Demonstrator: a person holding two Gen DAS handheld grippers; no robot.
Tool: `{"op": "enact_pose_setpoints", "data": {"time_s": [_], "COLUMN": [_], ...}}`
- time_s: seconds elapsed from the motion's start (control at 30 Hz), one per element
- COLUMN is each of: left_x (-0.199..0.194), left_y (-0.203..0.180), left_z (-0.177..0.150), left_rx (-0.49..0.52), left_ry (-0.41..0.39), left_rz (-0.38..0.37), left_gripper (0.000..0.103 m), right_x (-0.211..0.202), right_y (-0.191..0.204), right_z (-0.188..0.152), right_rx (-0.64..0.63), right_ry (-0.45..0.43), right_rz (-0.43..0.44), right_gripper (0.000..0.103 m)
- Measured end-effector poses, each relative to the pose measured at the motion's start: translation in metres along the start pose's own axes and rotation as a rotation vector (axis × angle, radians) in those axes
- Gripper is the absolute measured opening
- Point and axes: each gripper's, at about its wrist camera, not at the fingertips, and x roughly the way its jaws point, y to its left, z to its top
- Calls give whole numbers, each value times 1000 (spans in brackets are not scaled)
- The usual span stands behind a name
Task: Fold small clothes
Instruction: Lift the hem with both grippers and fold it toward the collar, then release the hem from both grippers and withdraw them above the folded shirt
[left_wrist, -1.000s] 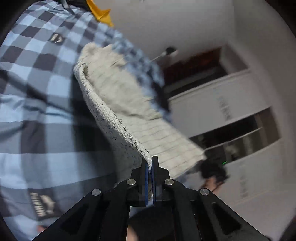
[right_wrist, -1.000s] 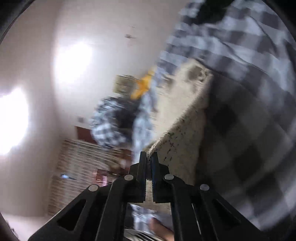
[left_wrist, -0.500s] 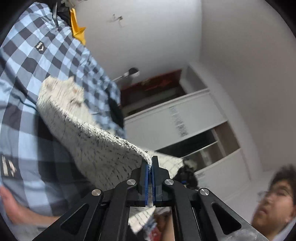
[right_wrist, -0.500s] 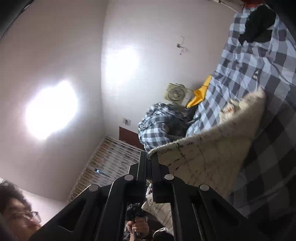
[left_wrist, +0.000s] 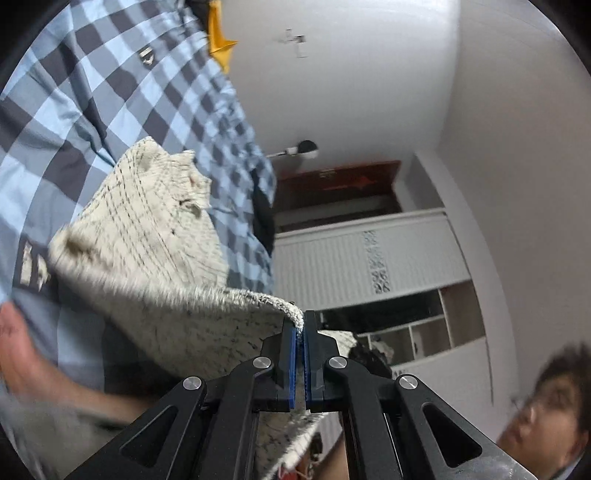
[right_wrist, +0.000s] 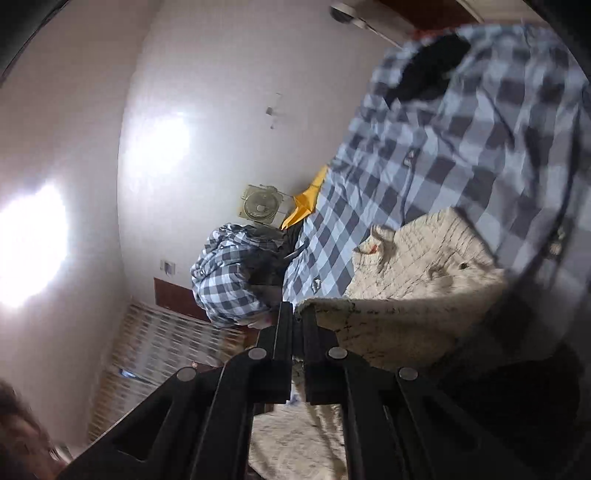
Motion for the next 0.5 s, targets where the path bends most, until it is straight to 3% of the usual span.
{"op": "enact_pose_setpoints", "data": {"time_s": [0.1, 0.17, 0.2, 0.23, 0.33, 0.4, 0.43, 0.47, 0.5], "left_x": [25, 49, 61, 77, 126, 153, 164, 172, 179], "left_y": [9, 19, 26, 38, 92, 129, 138, 138, 135], "left_z": [55, 113, 142, 179, 262, 289, 294, 296, 299], "left_rx": [-17, -6, -12, -7, 33, 31, 73, 147, 253], "left_ry": [-29, -62, -94, -128, -86, 19, 42, 31, 3], "left_rz": [60, 172, 251, 381, 669, 941, 1028, 1096, 1160], "left_gripper": [2, 2, 2, 2, 3, 4, 4, 4, 4], "right_x": [38, 66, 88, 99, 162, 219, 240, 255, 255], "right_y": [-5, -9, -15, -20, -55, -102, -128, -156, -171], "right_z": [37, 75, 100, 118, 182, 221, 231, 237, 236], "right_rx": [18, 13, 28, 44, 67, 103, 144, 204, 252], "right_ry": [-3, -24, -34, -30, -35, 27, 78, 116, 104], "right_rz": [-5, -66, -104, -125, -306, -398, -441, -538, -631], "right_gripper": [1, 1, 1, 1, 4, 7, 11, 11, 15]}}
